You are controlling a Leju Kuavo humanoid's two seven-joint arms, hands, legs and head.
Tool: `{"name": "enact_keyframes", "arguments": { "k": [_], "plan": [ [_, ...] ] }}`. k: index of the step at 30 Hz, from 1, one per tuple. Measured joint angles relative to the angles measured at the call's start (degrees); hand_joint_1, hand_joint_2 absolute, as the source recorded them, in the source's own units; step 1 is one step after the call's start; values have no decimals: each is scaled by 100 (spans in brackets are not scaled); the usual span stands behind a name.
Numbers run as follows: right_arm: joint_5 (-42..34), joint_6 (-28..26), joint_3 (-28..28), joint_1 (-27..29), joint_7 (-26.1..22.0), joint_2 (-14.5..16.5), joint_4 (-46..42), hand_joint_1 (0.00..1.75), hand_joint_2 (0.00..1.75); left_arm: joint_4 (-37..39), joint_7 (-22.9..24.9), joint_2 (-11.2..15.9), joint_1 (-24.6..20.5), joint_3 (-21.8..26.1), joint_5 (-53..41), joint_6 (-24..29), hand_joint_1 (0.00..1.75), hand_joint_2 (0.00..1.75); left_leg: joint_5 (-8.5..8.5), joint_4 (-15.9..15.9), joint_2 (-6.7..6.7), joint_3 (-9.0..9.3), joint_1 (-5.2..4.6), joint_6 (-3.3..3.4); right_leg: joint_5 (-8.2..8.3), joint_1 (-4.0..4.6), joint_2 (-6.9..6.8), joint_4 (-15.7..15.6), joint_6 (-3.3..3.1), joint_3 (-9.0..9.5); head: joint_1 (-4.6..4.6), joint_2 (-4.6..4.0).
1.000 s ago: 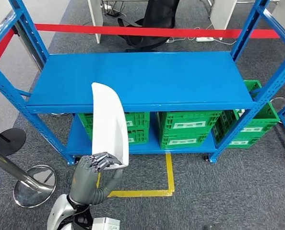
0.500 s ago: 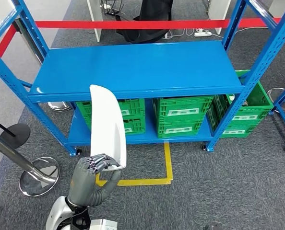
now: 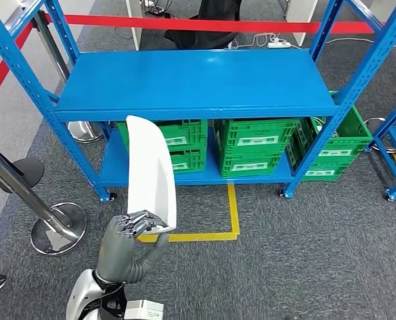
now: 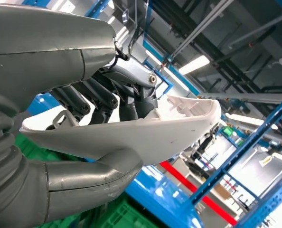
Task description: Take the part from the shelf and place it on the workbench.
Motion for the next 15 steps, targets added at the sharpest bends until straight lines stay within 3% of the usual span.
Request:
{"name": "enact_keyframes", "arguments": {
  "k": [1, 3, 5, 7, 8, 9, 11, 12, 13, 14, 15],
  "plan": [
    [-2, -1, -2, -4, 0, -3, 0, 0, 0, 3, 4, -4, 0, 2, 16, 2, 175, 175, 47, 32, 0, -76, -2, -15, 102, 5, 0, -394, -19, 318, 1, 0],
    [-10, -3, -6, -18, -1, -11, 0, 0, 0, 3, 19, -17, -3, 11, 71, 17, 175, 175, 143, 96, 2, -185, -16, -59, 45, 23, 1, -1293, -66, 950, 1, 0],
    [-26, -2, -18, -16, 1, -17, 0, 0, 0, 4, 30, -30, -7, 24, 131, 39, 175, 175, 255, 110, 10, -244, -20, -106, -48, 49, 8, -1712, -118, 1161, 3, 0],
    [-51, -1, -53, 4, 21, -3, 5, 0, 0, 6, 36, -37, -8, 48, 188, 49, 175, 175, 234, 130, -3, -298, -14, -167, 33, 30, -8, -1728, -196, 1064, 13, 0],
    [-69, -1, -75, 9, 37, 4, 7, 0, 0, 7, 40, -42, -7, 64, 214, 49, 175, 175, 72, 243, -16, -342, -6, -207, 94, 16, -21, -1730, -249, 1019, 6, 0],
    [-84, -3, -97, 11, 52, 10, 9, 0, 0, 8, 44, -43, -8, 79, 234, 48, 175, 175, -186, 475, -28, -408, 10, -246, 156, 2, -32, -1724, -292, 963, -1, 0],
    [-115, -9, -140, 14, 76, 9, 9, 0, 0, 14, 49, -46, -8, 108, 272, 42, 175, 175, -747, 1227, -34, -553, 59, -313, 256, 3, -38, -1666, -334, 812, -23, 0],
    [-130, -11, -165, 16, 83, 9, 9, 0, 0, 19, 50, -46, -9, 119, 287, 35, 175, 175, -899, 1565, -34, -596, 84, -337, 295, 2, -40, -1628, -331, 723, -24, 0],
    [-148, -12, -193, 18, 85, 9, 9, 0, 0, 25, 50, -46, -10, 127, 301, 26, 175, 175, -925, 1745, -34, -574, 105, -356, 330, 0, -41, -1587, -325, 631, -24, 0],
    [-164, -12, -217, 20, 85, 10, 9, 0, 0, 31, 50, -46, -13, 131, 313, 16, 175, 175, -839, 1706, -34, -460, 124, -368, 362, -4, -36, -1545, -313, 542, -25, 0],
    [-180, -13, -241, 21, 85, 12, 9, 0, 0, 37, 50, -50, -21, 132, 327, 6, 175, 175, -687, 1451, -41, -251, 140, -371, 392, -11, -24, -1506, -297, 461, -25, 0]
  ]
}}
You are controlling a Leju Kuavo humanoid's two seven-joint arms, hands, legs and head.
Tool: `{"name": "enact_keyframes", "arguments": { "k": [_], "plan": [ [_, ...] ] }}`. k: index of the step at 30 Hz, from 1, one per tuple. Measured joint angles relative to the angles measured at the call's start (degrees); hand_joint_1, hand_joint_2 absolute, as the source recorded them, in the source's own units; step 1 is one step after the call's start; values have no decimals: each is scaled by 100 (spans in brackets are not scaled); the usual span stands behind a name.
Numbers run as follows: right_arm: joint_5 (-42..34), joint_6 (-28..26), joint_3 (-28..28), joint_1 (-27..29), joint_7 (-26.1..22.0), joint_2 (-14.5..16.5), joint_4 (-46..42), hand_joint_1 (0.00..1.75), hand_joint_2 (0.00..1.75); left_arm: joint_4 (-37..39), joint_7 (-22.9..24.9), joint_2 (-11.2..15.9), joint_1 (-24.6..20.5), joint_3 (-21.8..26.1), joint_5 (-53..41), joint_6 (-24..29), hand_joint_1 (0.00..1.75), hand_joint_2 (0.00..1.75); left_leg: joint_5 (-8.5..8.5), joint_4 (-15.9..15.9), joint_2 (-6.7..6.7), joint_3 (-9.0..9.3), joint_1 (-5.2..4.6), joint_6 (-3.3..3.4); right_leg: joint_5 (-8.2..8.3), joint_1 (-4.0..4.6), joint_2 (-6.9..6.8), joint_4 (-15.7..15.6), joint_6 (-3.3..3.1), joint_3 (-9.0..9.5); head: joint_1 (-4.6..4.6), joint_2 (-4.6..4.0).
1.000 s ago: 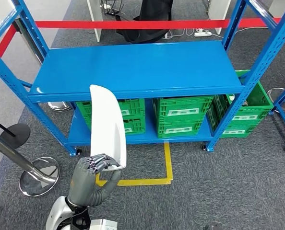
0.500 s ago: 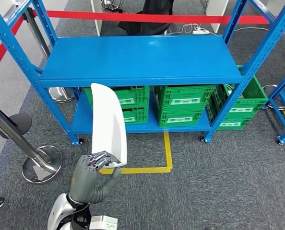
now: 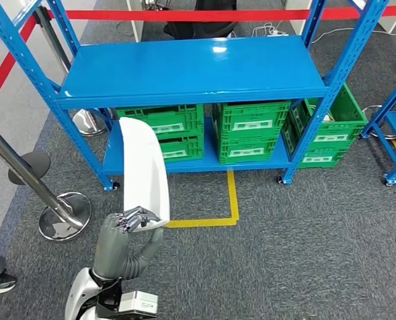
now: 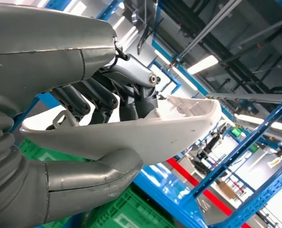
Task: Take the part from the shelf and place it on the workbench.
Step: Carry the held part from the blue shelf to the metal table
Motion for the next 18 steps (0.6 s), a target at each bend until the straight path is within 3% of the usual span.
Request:
{"name": "enact_keyframes", "arguments": {
  "k": [1, 3, 5, 7, 8, 9, 11, 12, 13, 14, 15, 16, 18],
  "plan": [
    [-11, -3, -23, 0, 0, 2, 0, 0, 0, 5, -1, -4, -14, 0, 15, -9, 175, 175, 129, -389, -37, 260, 11, 8, 26, -8, 15, 38, 23, -71, -1, 0],
    [-24, -12, -61, -12, 0, 5, 0, 0, 0, 15, -4, -16, -48, 1, 45, -26, 175, 175, 223, -1091, -142, 679, 9, 43, 89, -14, 46, 95, 92, -180, 2, 0],
    [-29, -20, -97, -21, -1, 7, 0, 0, 0, 28, -8, -24, -66, 7, 68, -36, 175, 175, 199, -1311, -191, 780, -15, 85, 178, -26, 77, 99, 174, -248, 3, 0],
    [-33, -25, -129, -7, -1, 8, 0, 0, 0, 46, -10, -31, -80, 16, 78, -37, 175, 175, 253, -1358, -130, 739, -23, 155, 218, -39, 107, 89, 252, -303, 2, 0],
    [-33, -26, -141, 0, -1, 8, 0, 0, 0, 57, -11, -37, -93, 22, 81, -40, 175, 175, 293, -1386, -90, 708, -17, 198, 127, -41, 103, 151, 282, -357, 12, 0],
    [-34, -28, -153, 3, 0, 8, 0, 0, 0, 72, -13, -44, -111, 30, 83, -42, 175, 175, 338, -1411, -44, 664, -11, 245, -65, -38, 94, 325, 300, -438, 26, 0],
    [-32, -36, -175, -4, 0, 8, 0, 0, 0, 106, -19, -54, -139, 44, 104, -49, 175, 175, 427, -1406, 36, 546, -21, 305, -597, -40, 70, 978, 306, -651, 60, 0],
    [-29, -42, -184, -6, -1, 8, 0, 0, 0, 126, -25, -56, -145, 49, 124, -55, 175, 175, 470, -1391, 80, 479, -39, 324, -782, -39, 69, 1351, 304, -734, 67, 0],
    [-26, -49, -195, -6, -1, 7, 0, 0, 0, 145, -32, -57, -148, 51, 149, -65, 175, 175, 515, -1372, 124, 406, -58, 334, -822, -36, 67, 1616, 301, -757, 70, 0],
    [-22, -58, -208, -4, -2, 7, 0, 0, 0, 164, -40, -59, -150, 53, 173, -74, 175, 175, 558, -1350, 172, 328, -76, 342, -735, -31, 63, 1728, 295, -705, 69, 0],
    [-18, -69, -225, -3, -2, 6, -1, 0, 0, 183, -49, -63, -153, 55, 192, -82, 175, 175, 597, -1324, 215, 253, -90, 342, -556, -25, 47, 1640, 283, -560, 70, 0],
    [-14, -79, -244, -5, -2, 5, -2, 0, 0, 199, -62, -67, -156, 57, 209, -86, 175, 175, 635, -1296, 253, 183, -100, 334, -378, -15, -8, 1371, 266, -322, 71, 0],
    [-3, -93, -274, -23, -3, 4, -9, 0, 0, 217, -100, -78, -157, 61, 240, -87, 175, 175, 701, -1243, 333, 88, -129, 298, -321, 23, -215, 536, 229, 283, 69, 0]
  ]
}}
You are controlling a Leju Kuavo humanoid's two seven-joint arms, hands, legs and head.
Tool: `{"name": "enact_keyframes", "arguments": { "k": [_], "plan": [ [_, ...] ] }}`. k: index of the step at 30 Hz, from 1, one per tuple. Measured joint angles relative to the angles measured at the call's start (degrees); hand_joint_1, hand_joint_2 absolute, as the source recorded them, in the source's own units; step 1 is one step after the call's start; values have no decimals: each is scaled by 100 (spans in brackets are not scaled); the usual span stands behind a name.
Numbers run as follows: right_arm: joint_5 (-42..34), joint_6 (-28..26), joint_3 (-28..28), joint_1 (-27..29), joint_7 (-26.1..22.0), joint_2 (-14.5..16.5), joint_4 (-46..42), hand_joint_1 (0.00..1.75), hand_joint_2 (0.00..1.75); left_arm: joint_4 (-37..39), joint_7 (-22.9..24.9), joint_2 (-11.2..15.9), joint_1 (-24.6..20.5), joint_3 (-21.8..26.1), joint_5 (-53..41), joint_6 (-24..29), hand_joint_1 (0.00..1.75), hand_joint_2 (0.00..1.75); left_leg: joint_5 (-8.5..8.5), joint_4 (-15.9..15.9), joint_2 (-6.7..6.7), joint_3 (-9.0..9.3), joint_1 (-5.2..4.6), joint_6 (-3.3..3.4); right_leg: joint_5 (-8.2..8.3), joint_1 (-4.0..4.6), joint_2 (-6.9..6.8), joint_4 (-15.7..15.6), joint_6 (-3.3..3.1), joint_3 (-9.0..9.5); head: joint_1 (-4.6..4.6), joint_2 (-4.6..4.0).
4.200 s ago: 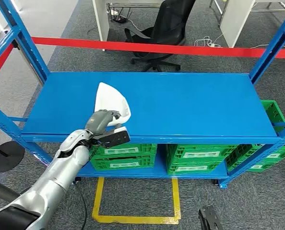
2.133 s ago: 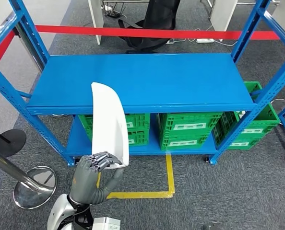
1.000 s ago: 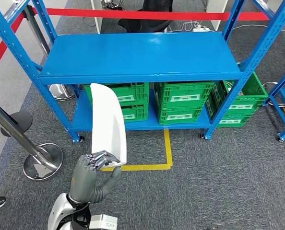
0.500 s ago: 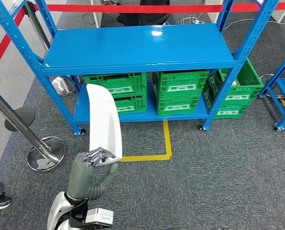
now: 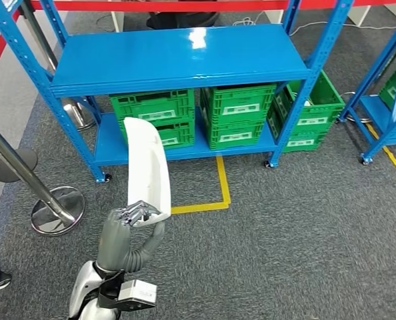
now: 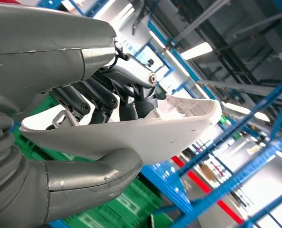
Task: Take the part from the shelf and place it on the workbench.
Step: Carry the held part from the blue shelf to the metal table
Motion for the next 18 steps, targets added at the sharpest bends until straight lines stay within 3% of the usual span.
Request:
{"name": "enact_keyframes", "arguments": {
  "k": [2, 4, 5, 7, 9, 10, 11, 12, 14, 16, 17, 18],
  "plan": [
    [10, -9, -15, -22, -2, -1, -5, 0, 0, 8, -39, -11, -8, 2, 24, -2, 175, 175, 80, 28, 103, -40, -11, -49, -124, 43, -95, -547, -47, 299, -5, 0],
    [18, -15, -33, -5, -4, 1, -7, 0, 0, 22, -67, -22, -19, 1, 33, -10, 175, 175, 126, 40, 164, -61, 11, -106, -91, 52, -7, -617, -127, 233, -5, 0],
    [21, -19, -45, 13, -3, 3, -7, 0, 0, 32, -81, -26, -20, 0, 38, -17, 175, 175, 40, 88, 95, -82, 26, -146, -45, 48, 35, -618, -178, 188, -7, 0],
    [29, -28, -69, 30, -1, 4, -8, 0, 0, 52, -110, -27, -18, 0, 55, -37, 175, 175, -415, 464, -144, -180, 51, -222, 70, 30, 114, -624, -266, 74, -12, 0],
    [32, -34, -94, 22, -1, 2, -9, 0, 0, 76, -127, -25, -16, 0, 74, -54, 175, 175, -939, 1191, -284, -329, 62, -248, 192, 38, 225, -615, -302, -42, -18, 0],
    [33, -36, -108, 22, -1, 2, -9, 0, 0, 90, -133, -24, -16, -1, 82, -57, 175, 175, -1033, 1499, -297, -370, 63, -244, 253, 46, 286, -607, -306, -104, -17, 0],
    [34, -36, -122, 29, -1, 2, -9, 0, 0, 104, -138, -23, -17, -1, 86, -61, 175, 175, -999, 1660, -305, -344, 62, -229, 310, 55, 353, -595, -304, -166, -17, 0],
    [35, -37, -134, 39, -1, 3, -9, 0, 0, 116, -142, -22, -17, -2, 90, -64, 175, 175, -860, 1596, -321, -225, 59, -206, 358, 63, 417, -581, -298, -233, -17, 0],
    [35, -44, -151, 54, 3, 10, -8, 0, 0, 132, -150, -22, -19, -3, 108, -71, 175, 175, -550, 885, -472, 263, 52, -115, 429, 71, 544, -550, -280, -330, -14, 0],
    [39, -62, -158, 43, 12, 25, -9, 0, 0, 141, -166, -25, -21, -4, 132, -76, 175, 175, -469, 122, -690, 705, 50, -29, 496, 68, 674, -518, -236, -413, -13, 0],
    [42, -73, -161, 38, 18, 33, -10, 0, 0, 148, -174, -26, -24, -5, 141, -78, 175, 175, -491, -69, -748, 800, 47, -7, 534, 57, 734, -510, -200, -456, -16, 0],
    [44, -83, -167, 41, 27, 34, -11, 0, 0, 156, -182, -29, -27, -7, 145, -79, 175, 175, -503, -143, -722, 823, 42, -5, 576, 52, 794, -506, -158, -499, -21, 0]
  ]
}}
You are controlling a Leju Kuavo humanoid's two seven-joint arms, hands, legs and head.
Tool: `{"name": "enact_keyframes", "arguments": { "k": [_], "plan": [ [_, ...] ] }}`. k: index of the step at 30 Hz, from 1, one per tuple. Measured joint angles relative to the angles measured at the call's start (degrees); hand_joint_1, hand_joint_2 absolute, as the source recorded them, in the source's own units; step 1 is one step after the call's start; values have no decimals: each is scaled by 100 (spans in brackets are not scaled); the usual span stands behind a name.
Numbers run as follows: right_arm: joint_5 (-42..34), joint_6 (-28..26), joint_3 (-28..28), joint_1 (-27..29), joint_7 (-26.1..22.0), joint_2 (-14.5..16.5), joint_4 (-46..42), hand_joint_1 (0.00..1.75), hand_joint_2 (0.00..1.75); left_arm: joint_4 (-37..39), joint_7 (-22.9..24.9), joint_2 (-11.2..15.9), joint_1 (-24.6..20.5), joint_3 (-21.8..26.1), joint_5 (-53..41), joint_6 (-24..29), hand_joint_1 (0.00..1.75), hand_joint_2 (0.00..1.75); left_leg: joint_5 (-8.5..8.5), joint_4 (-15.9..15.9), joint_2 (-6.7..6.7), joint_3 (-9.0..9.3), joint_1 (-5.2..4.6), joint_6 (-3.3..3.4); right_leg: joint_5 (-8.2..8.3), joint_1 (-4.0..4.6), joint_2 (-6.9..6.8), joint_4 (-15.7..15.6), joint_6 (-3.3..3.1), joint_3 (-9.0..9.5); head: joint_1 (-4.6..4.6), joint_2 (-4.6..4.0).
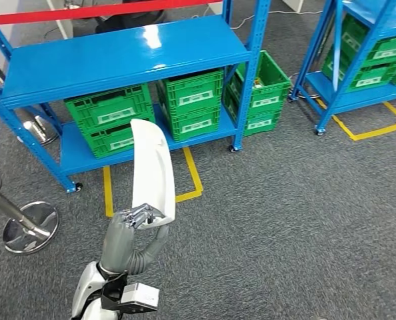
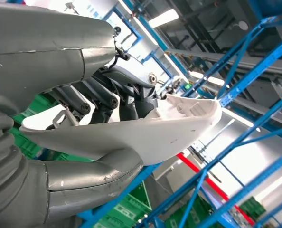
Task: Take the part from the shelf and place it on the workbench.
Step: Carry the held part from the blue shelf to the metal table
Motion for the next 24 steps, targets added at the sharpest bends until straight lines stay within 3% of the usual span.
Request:
{"name": "enact_keyframes", "arguments": {
  "k": [1, 3, 4, 6, 8, 9, 11, 13, 14, 16, 17, 19, 20, 22, 23, 24],
  "plan": [
    [2, -8, -10, 13, 9, -2, 0, 0, 0, 9, -7, -5, -4, -2, 9, -4, 175, 175, 14, -36, 61, -18, 12, 5, 33, -3, 48, 3, 39, -38, -4, 0],
    [19, -23, -37, 48, 31, -13, 0, 0, 0, 24, -22, -23, -15, -4, 73, -54, 175, 175, 73, -101, 201, -66, 49, 39, -86, 12, -80, 160, 98, -189, 19, 0],
    [27, -31, -53, 55, 37, -19, -1, 0, 0, 31, -35, -32, -16, -2, 130, -100, 175, 175, 112, -117, 278, -103, 68, 57, -255, 12, -213, 401, 125, -317, 43, 0],
    [38, -46, -86, 48, 24, -22, -2, 0, 0, 50, -67, -38, -9, 9, 285, -223, 175, 175, 164, -105, 432, -184, 52, 76, -684, -19, -455, 1174, 187, -644, 84, 0],
    [37, -59, -125, 47, -42, -22, -7, 0, 0, 78, -111, -36, 3, 20, 453, -343, 175, 175, 200, -81, 592, -257, 41, 63, -862, -50, -523, 1665, 239, -773, 86, 0],
    [36, -63, -145, 54, -86, -24, -12, 0, 0, 93, -135, -36, 5, 25, 529, -388, 175, 175, 213, -65, 667, -286, 41, 54, -800, -61, -546, 1580, 256, -665, 88, 0],
    [37, -66, -181, 58, -179, -30, -30, 0, 0, 118, -177, -38, 4, 35, 641, -447, 175, 175, 223, -20, 803, -327, 43, 27, -524, -77, -690, 824, 274, -146, 89, 0],
    [46, -61, -219, 33, -264, -33, -49, 0, 0, 133, -215, -41, 2, 55, 734, -496, 175, 175, 221, 31, 912, -357, 17, -28, -376, -61, -865, 148, 216, 278, 79, 0],
    [51, -58, -238, 22, -292, -33, -55, 0, 0, 137, -234, -43, 2, 64, 773, -516, 175, 175, 226, 47, 957, -365, 3, -62, -373, -48, -900, 25, 169, 336, 71, 0],
    [57, -54, -269, 28, -320, -33, -57, 0, 0, 147, -259, -45, 2, 76, 823, -536, 175, 175, 246, 51, 1035, -368, -5, -124, -350, -31, -814, 23, 62, 276, 57, 0],
    [58, -53, -282, 40, -326, -33, -57, 0, 0, 151, -264, -46, 0, 80, 834, -541, 175, 175, 221, 71, 1003, -374, 6, -161, -329, -36, -772, 19, 16, 260, 56, 0],
    [64, -52, -304, 44, -332, -36, -63, 0, 0, 156, -271, -45, 0, 92, 859, -558, 175, 175, -33, 352, 756, -474, 35, -225, -268, -49, -673, 4, -78, 240, 40, 0],
    [67, -52, -314, 36, -334, -37, -68, 0, 0, 161, -275, -43, 4, 102, 880, -572, 175, 175, -251, 662, 593, -591, 48, -247, -237, -50, -618, 6, -112, 224, 29, 0],
    [72, -52, -337, 22, -340, -39, -77, 0, 0, 185, -285, -37, 20, 132, 937, -595, 175, 175, -641, 1425, 443, -877, 55, -247, -184, -28, -478, 20, -147, 152, 21, 0],
    [73, -52, -352, 27, -342, -39, -78, 0, 0, 200, -290, -35, 26, 148, 967, -602, 175, 175, -693, 1644, 426, -951, 52, -232, -166, -11, -401, 28, -151, 122, 21, 0],
    [74, -53, -370, 38, -344, -39, -78, 0, 0, 213, -297, -34, 30, 163, 991, -603, 175, 175, -629, 1653, 410, -933, 47, -205, -150, 7, -322, 37, -153, 101, 21, 0]
  ]
}}
